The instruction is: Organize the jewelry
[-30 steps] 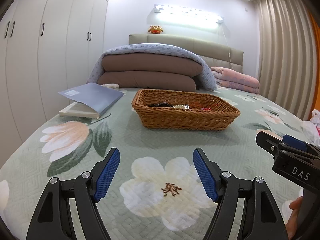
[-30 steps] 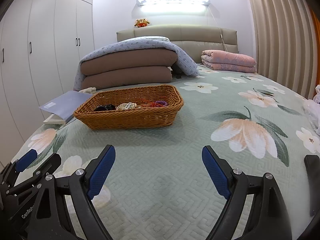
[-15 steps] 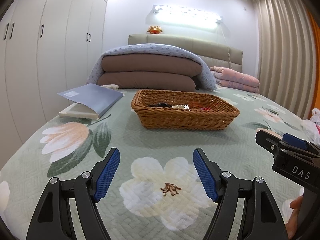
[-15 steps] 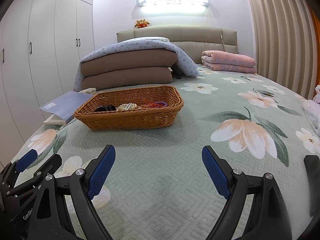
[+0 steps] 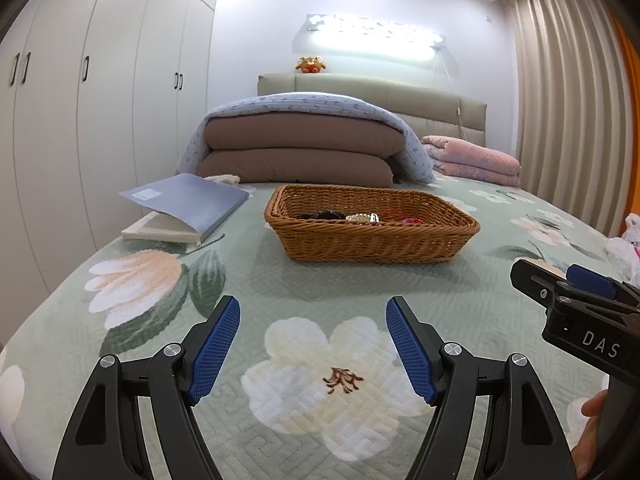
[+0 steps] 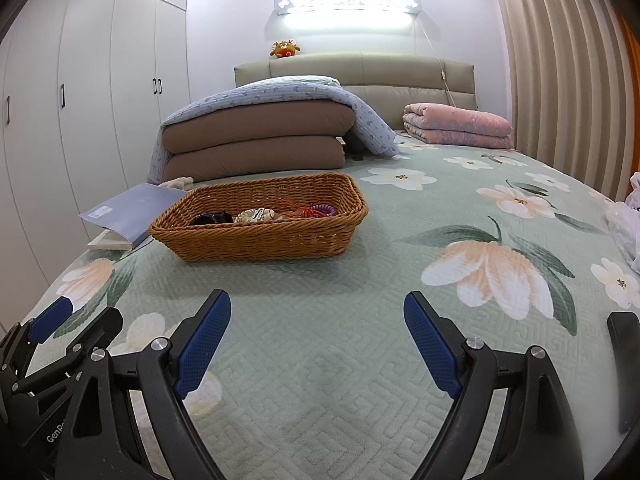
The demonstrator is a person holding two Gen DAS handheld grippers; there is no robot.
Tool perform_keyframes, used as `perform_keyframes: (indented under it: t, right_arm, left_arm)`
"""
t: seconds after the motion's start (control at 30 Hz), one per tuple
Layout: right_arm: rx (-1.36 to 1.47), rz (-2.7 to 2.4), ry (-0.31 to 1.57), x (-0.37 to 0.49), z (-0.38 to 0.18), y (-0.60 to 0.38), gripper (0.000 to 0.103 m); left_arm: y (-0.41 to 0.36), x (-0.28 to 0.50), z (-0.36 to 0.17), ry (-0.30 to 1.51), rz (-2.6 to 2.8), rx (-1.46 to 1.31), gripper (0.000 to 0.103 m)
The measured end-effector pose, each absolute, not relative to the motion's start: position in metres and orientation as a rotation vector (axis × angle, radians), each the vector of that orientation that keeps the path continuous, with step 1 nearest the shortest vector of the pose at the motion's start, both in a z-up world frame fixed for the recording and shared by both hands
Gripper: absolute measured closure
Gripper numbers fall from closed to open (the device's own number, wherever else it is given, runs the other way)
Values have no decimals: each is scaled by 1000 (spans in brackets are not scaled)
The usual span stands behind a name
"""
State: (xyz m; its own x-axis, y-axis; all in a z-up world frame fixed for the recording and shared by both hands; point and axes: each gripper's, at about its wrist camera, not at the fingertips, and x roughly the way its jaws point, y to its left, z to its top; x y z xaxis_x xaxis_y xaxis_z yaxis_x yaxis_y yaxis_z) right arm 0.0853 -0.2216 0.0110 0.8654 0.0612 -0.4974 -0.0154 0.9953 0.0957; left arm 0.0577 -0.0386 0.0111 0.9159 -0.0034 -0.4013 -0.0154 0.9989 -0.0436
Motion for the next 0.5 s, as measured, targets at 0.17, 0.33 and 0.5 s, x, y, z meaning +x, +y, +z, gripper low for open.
perform_keyframes:
  t: [0.17, 0.33, 0.5]
  right_arm:
    - [89, 41, 524, 86, 11, -222, 13]
    - [88, 42, 524, 85, 12, -222, 13]
    - [87, 42, 524, 85, 12, -221, 13]
  left_arm:
    - [-38, 58, 12, 414, 15, -47, 26]
    - [-37, 59, 11, 417, 20, -44, 26]
    - [-38, 59, 11, 412, 19, -31, 26]
